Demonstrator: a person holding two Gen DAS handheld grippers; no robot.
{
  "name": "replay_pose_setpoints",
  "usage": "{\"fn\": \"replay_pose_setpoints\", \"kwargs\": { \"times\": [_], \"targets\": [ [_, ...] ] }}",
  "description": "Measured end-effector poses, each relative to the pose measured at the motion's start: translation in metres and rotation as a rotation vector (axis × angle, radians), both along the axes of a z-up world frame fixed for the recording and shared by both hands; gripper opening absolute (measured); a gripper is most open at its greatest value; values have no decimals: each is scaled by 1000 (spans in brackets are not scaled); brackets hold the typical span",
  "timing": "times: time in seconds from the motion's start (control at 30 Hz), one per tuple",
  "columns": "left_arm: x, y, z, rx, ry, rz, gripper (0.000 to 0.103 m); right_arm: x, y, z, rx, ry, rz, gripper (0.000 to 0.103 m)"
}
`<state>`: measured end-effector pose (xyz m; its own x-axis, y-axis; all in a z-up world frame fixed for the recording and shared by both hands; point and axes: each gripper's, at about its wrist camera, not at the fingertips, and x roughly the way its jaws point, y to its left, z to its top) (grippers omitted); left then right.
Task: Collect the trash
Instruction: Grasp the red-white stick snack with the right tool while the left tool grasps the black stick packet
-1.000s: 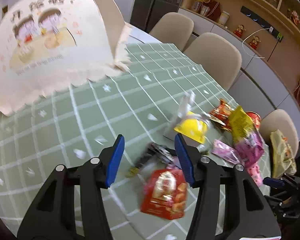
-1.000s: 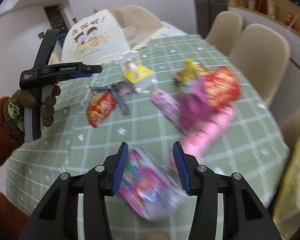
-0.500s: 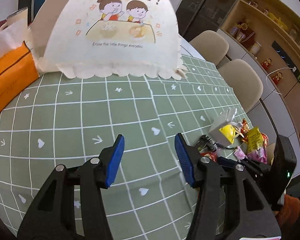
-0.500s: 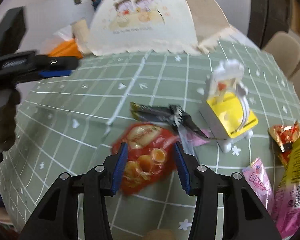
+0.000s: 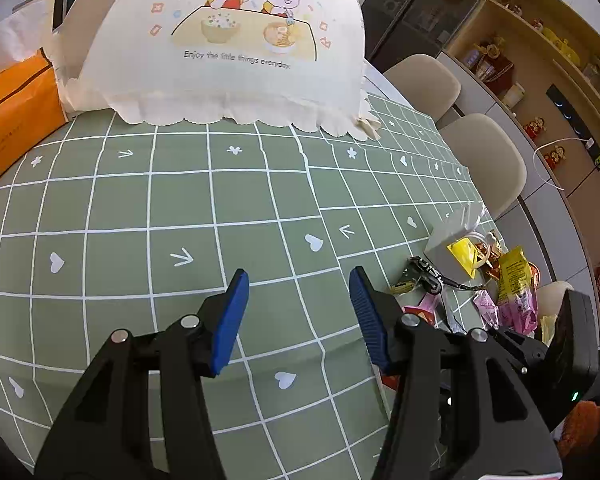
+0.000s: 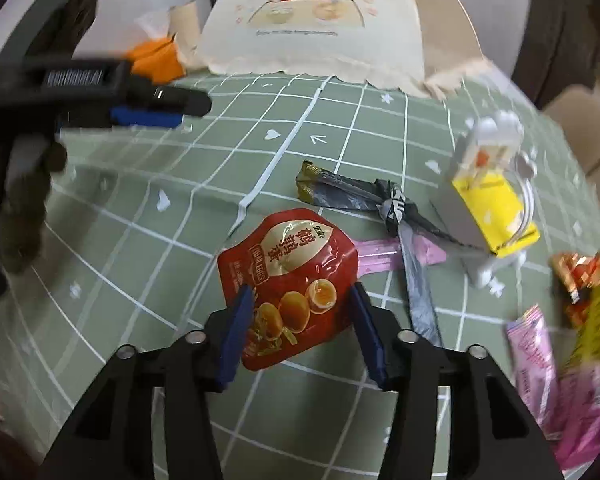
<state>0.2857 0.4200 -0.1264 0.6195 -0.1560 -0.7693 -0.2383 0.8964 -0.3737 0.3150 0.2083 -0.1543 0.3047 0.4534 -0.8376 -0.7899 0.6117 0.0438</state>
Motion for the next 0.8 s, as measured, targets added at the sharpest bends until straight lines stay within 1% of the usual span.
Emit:
{"fn": "replay_pose_setpoints", "kwargs": {
  "times": [0.1, 0.13, 0.2, 0.33, 0.47, 0.5, 0.57, 0.67, 0.8],
  "targets": [
    [-2, 4, 1, -8, 0, 14, 50, -1, -4, 4, 19, 18, 3, 20],
    [-3, 4, 1, -9, 0, 15, 50, -1, -6, 6, 26, 19, -3, 19],
    [-3, 2, 1, -12, 1, 6, 50, -1, -13, 13, 41, 16, -20, 13],
    [4, -15, 0, -13, -2, -57, 50, 0, -35, 27, 60, 20, -74, 12],
    [21, -43, 4, -4, -22, -155, 50, -7, -82, 43, 85, 27, -188, 12],
    [28, -54, 6, 2, -31, -192, 50, -8, -93, 45, 84, 25, -215, 12],
    [41, -72, 9, 28, -46, -253, 50, -10, -114, 48, 76, 26, -272, 12],
    [66, -100, 7, 79, -32, -329, 50, -15, -154, 52, 86, 41, -392, 12],
    [90, -118, -7, 136, 21, -337, 49, -22, -187, 55, 84, 23, -488, 12]
  ]
}}
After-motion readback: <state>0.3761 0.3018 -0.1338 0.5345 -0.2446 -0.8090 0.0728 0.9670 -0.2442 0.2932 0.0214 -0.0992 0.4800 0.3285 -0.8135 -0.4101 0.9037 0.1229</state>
